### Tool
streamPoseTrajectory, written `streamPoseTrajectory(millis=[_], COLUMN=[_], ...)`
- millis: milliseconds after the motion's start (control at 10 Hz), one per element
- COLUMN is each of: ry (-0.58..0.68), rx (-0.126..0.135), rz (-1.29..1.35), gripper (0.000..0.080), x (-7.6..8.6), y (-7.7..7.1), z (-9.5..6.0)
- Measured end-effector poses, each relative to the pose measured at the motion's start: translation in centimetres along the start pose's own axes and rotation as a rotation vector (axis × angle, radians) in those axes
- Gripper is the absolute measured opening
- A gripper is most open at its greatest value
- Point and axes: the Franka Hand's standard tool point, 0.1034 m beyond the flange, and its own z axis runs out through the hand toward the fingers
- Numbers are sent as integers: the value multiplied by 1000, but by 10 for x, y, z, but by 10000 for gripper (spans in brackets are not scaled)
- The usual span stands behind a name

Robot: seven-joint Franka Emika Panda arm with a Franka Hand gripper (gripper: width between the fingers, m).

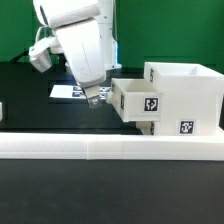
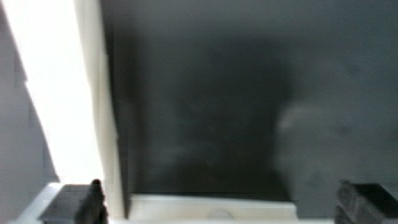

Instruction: Assemble drawer

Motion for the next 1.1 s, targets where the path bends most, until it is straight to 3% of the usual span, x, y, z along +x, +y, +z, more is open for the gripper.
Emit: streamPoseTrajectory(millis=[100,400,1100], ry=[2,-1,-19], rx=[3,2,2], rz=[-6,-18,44], gripper=[648,648,648], x=[7,35,51], y=[-3,6,10], z=[3,8,14])
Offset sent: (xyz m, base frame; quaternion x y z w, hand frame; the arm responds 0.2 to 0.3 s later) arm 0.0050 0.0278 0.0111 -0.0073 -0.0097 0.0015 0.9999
